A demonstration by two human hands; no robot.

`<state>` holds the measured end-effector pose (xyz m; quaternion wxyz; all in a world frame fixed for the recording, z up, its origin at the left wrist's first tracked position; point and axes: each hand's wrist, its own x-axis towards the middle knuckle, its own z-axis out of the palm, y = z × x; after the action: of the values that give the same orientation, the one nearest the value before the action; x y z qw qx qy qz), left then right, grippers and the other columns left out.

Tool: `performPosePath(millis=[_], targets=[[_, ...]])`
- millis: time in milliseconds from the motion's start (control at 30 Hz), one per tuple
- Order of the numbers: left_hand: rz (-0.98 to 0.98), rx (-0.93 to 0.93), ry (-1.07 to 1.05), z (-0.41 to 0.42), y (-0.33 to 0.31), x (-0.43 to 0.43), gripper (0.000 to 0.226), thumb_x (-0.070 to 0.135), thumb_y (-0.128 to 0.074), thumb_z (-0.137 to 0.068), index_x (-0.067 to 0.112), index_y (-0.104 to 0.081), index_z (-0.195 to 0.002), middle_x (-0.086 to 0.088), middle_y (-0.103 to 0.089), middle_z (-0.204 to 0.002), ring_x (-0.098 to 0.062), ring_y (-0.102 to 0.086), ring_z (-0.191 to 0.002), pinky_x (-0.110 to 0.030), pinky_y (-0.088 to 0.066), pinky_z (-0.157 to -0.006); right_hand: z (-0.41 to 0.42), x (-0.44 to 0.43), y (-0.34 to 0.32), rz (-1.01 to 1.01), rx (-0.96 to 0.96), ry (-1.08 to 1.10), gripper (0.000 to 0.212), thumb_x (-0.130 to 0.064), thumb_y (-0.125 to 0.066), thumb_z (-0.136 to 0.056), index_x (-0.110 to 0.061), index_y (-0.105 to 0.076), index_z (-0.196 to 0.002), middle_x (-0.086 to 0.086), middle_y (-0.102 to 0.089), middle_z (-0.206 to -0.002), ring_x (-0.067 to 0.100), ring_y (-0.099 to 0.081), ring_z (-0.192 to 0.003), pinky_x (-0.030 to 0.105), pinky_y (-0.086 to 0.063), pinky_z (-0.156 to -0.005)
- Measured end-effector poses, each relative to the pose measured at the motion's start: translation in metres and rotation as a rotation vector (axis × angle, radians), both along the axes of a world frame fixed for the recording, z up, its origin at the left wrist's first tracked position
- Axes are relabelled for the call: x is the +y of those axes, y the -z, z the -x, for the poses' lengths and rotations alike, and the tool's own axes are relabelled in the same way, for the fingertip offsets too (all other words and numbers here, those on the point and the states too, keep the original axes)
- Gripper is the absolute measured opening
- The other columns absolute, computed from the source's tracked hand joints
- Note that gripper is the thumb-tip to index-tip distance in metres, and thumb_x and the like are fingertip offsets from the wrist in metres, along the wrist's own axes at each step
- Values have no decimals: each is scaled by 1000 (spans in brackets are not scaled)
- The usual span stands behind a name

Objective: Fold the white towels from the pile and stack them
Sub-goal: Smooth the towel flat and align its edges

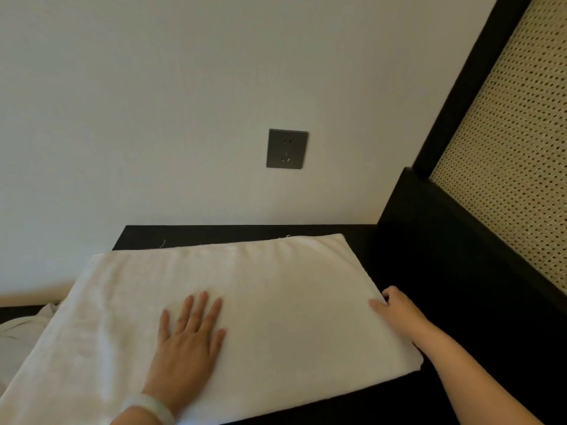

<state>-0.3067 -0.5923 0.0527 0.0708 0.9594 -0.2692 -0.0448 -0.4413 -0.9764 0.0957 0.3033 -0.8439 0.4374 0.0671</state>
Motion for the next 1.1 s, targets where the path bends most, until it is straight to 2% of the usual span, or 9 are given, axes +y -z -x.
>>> performPosePath(millis=[100,200,433,567,700,833,900,1033,1100], targets=[[10,-17,-2,0,1,2,82,64,38,-70,40,23,-147,13,23,-158,-13,25,-145,-47,13,-119,-7,-8,-13,-142,20,66,57,-54,-56,-93,-18,-42,-135,-4,-56,-100,14,-56,-88,31,-42,-65],[5,-16,7,1,-1,2,83,63,40,-69,40,25,-147,12,27,-157,-14,27,-145,-46,14,-119,-7,-18,-24,-430,-36,174,53,-58,-62,-88,-19,-61,-124,6,-71,-106,26,-65,-100,41,-49,-82],[23,-38,-14,2,-3,1,73,60,22,-79,39,22,-148,12,23,-159,-14,26,-144,-47,16,-118,-16,14,-60,-565,-259,76,30,-29,-71,-88,-19,-68,-116,8,-76,-103,32,-69,-101,51,-50,-97],[61,-37,-14,1,0,2,68,60,16,-84,41,19,-149,13,23,-158,-14,27,-145,-45,20,-116,-54,75,-111,-271,-201,-294,12,-25,-62,-94,-23,-72,-102,-3,-76,-91,18,-73,-88,36,-55,-88],[115,-20,-12,0,0,5,61,58,3,-94,41,11,-152,15,22,-157,-12,24,-146,-42,20,-116,-92,175,-122,196,-56,-755,17,-25,-52,-94,-14,-60,-105,5,-65,-110,22,-61,-95,30,-46,-76],[620,166,-140,0,-13,15,47,22,-41,-104,26,-33,-150,6,-24,-159,-13,-19,-149,-31,-5,-122,-96,254,-100,19,-16,-1025,56,-42,-53,-95,-24,-38,-147,6,-59,-132,25,-57,-117,38,-46,-95],[890,241,-318,-2,-20,29,43,8,-45,-101,25,-44,-140,5,-42,-150,-13,-37,-139,-29,-22,-118,-100,246,-94,-135,-126,-952,40,-36,-50,-97,-22,-54,-135,5,-65,-120,24,-60,-111,39,-48,-95],[585,20,-306,-17,-16,59,47,18,-40,-103,14,-36,-150,-3,-30,-158,-18,-23,-147,-28,-11,-121,-122,193,-58,247,-165,-601,28,-20,-42,-102,-18,-58,-125,2,-61,-121,18,-59,-106,31,-50,-87],[332,-1,-256,-26,-14,69,60,46,-16,-102,19,-13,-156,3,-5,-163,-15,-3,-151,-28,2,-121,-125,182,-31,312,-132,-609,39,-26,-43,-103,-19,-45,-141,3,-47,-144,19,-48,-127,34,-43,-106]])
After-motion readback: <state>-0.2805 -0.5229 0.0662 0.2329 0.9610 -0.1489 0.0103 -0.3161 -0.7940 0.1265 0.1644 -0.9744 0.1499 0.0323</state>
